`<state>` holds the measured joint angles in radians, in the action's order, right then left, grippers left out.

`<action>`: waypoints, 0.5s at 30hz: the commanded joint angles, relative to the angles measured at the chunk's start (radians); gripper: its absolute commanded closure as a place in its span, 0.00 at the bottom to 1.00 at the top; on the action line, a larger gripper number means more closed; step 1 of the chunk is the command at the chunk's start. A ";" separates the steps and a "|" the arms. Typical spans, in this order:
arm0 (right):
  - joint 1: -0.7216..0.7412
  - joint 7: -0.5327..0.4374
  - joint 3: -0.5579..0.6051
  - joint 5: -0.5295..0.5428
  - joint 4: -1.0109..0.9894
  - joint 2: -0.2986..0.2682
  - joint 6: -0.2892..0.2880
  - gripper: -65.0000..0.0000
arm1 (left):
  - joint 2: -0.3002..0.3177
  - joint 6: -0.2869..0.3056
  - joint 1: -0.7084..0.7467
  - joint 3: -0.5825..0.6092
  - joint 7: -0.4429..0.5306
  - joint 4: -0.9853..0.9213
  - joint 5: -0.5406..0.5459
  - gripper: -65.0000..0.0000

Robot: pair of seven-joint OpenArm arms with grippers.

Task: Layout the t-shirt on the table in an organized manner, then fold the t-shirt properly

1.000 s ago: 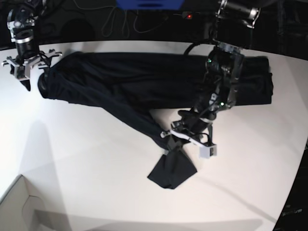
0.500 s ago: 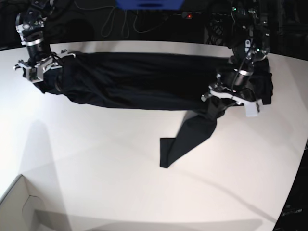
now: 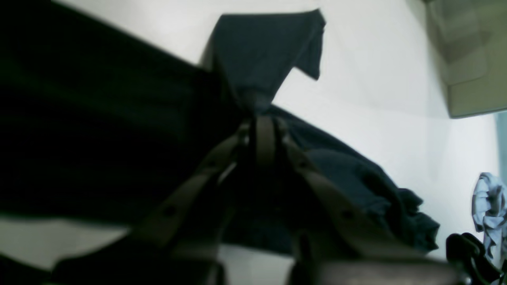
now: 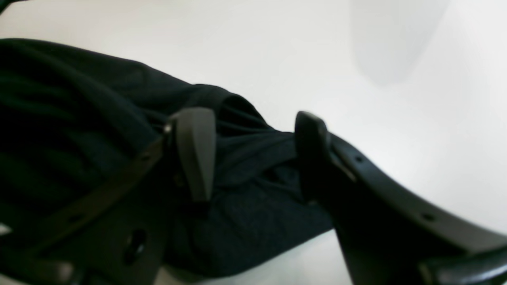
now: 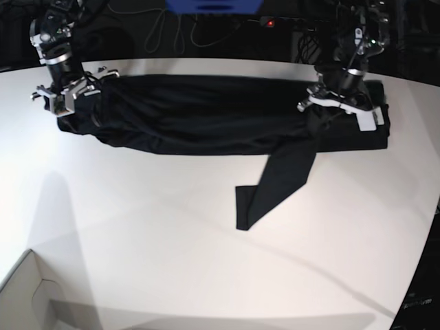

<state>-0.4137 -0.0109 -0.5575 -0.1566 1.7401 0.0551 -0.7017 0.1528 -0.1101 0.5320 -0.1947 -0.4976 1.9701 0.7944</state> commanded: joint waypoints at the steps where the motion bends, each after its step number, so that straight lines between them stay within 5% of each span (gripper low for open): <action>1: -0.003 -0.028 0.004 0.018 0.014 -0.007 0.004 0.50 | 0.008 -0.001 0.001 -0.012 0.020 0.021 0.015 1.00; 15: -0.004 -0.028 0.018 0.018 0.014 -0.004 0.004 0.50 | 0.009 -0.001 0.007 -0.024 0.014 0.010 0.006 1.00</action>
<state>-0.4156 -0.0097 -0.5362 -0.1566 1.7397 0.0555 -0.7017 0.1532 -0.1101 0.5388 -0.2142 -0.4980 1.9640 0.7902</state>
